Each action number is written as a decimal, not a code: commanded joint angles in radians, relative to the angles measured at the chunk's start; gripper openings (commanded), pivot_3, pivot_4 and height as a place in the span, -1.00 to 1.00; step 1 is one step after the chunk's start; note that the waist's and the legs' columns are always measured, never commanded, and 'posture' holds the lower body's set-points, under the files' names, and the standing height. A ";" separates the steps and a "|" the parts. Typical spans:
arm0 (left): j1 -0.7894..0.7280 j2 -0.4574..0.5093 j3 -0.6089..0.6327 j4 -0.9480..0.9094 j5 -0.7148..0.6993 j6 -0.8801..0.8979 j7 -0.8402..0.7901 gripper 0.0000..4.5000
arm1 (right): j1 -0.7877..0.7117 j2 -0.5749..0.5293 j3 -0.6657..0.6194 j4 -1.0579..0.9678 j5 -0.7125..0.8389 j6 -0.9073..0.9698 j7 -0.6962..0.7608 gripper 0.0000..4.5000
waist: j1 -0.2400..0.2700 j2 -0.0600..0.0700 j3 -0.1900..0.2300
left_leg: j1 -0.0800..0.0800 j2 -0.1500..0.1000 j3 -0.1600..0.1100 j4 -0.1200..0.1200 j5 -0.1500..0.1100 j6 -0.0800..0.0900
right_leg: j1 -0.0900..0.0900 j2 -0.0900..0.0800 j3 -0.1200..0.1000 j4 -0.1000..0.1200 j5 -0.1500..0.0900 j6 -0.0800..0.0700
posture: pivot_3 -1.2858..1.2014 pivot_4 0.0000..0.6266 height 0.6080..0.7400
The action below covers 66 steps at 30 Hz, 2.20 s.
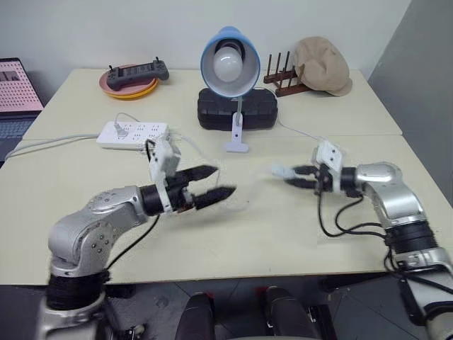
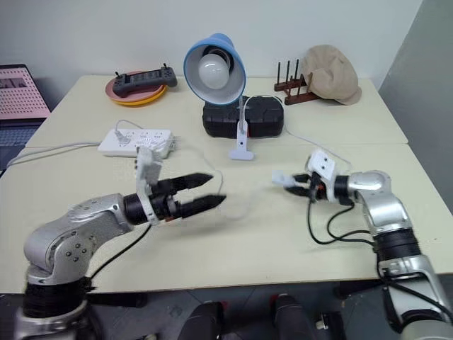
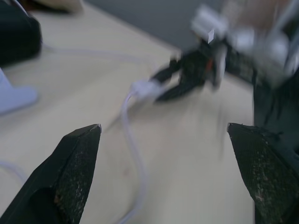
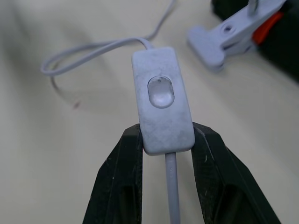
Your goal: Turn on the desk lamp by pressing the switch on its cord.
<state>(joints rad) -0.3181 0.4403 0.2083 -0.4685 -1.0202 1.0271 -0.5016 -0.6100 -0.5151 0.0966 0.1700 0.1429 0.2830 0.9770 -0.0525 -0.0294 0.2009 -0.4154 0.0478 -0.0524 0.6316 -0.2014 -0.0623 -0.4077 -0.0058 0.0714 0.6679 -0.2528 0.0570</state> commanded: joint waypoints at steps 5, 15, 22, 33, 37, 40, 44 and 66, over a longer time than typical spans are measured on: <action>0.065 -0.209 0.017 -0.037 -0.173 -0.003 0.386 1.00 | 0.065 0.075 -0.023 -0.249 0.002 0.106 -0.209 -0.52 | 0.013 0.000 0.000 | 0.000 -0.001 0.000 0.000 0.000 0.000 | 0.000 0.000 0.000 0.001 0.002 -0.004 | 0.03 -0.52 1.00; 0.019 -0.344 -0.040 0.120 -0.156 -0.107 0.344 1.00 | 0.094 0.092 -0.010 -0.404 0.120 0.232 -0.189 -0.52 | 0.020 0.000 -0.001 | 0.001 -0.001 0.000 0.002 0.000 0.000 | 0.002 0.001 0.000 -0.001 0.002 -0.003 | 0.03 -0.52 1.00; -0.066 -0.365 -0.009 0.199 -0.234 -0.113 0.336 1.00 | 0.099 0.093 0.004 -0.455 0.177 0.276 -0.178 -0.52 | 0.019 0.000 -0.001 | 0.000 -0.001 0.000 0.001 0.000 0.000 | 0.002 0.001 0.000 -0.003 0.002 -0.002 | 0.03 -0.52 1.00; -0.050 -0.374 -0.028 0.193 -0.288 -0.106 0.363 0.92 | 0.115 0.091 0.007 -0.509 0.215 0.312 -0.195 -0.52 | 0.020 0.000 -0.001 | 0.000 -0.001 0.000 0.000 0.000 0.000 | 0.002 0.001 0.000 -0.004 0.001 -0.001 | 0.03 -0.52 1.00; -0.044 -0.366 -0.032 0.195 -0.290 -0.107 0.362 0.57 | 0.116 0.088 0.008 -0.517 0.214 0.314 -0.199 -0.52 | 0.020 0.000 -0.001 | 0.000 -0.001 0.000 0.000 0.000 0.000 | 0.002 0.001 0.000 -0.004 0.001 -0.001 | 0.03 -0.52 1.00; -0.043 -0.359 -0.029 0.193 -0.300 -0.105 0.362 0.31 | 0.114 0.083 0.015 -0.523 0.205 0.306 -0.197 -0.52 | 0.020 0.000 -0.001 | 0.000 -0.001 0.000 0.000 0.000 0.000 | 0.002 0.001 0.000 -0.004 0.001 -0.001 | 0.03 -0.52 1.00; -0.044 -0.352 -0.024 0.196 -0.310 -0.107 0.363 -0.03 | 0.112 0.075 0.029 -0.525 0.182 0.275 -0.198 -0.52 | 0.020 0.000 -0.001 | 0.000 -0.001 0.000 0.000 0.000 0.000 | 0.002 0.001 0.000 -0.005 0.001 -0.001 | 0.03 -0.52 1.00; -0.006 -0.318 -0.028 0.135 -0.358 -0.144 0.391 -0.43 | 0.102 0.074 0.046 -0.465 0.166 0.214 -0.195 -0.52 | 0.020 0.000 -0.001 | 0.000 -0.001 0.000 -0.001 0.000 0.000 | 0.001 0.001 0.000 -0.006 0.000 -0.001 | 0.03 -0.52 1.00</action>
<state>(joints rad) -0.3271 0.1137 0.1792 -0.2772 -1.3531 0.8939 -0.0905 -0.4901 -0.4400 0.1627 -0.2989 0.3045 0.5246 0.7840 -0.0324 -0.0293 0.2002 -0.4153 0.0469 -0.0524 0.6305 -0.2013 -0.0625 -0.4064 -0.0050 0.0717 0.6622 -0.2524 0.0559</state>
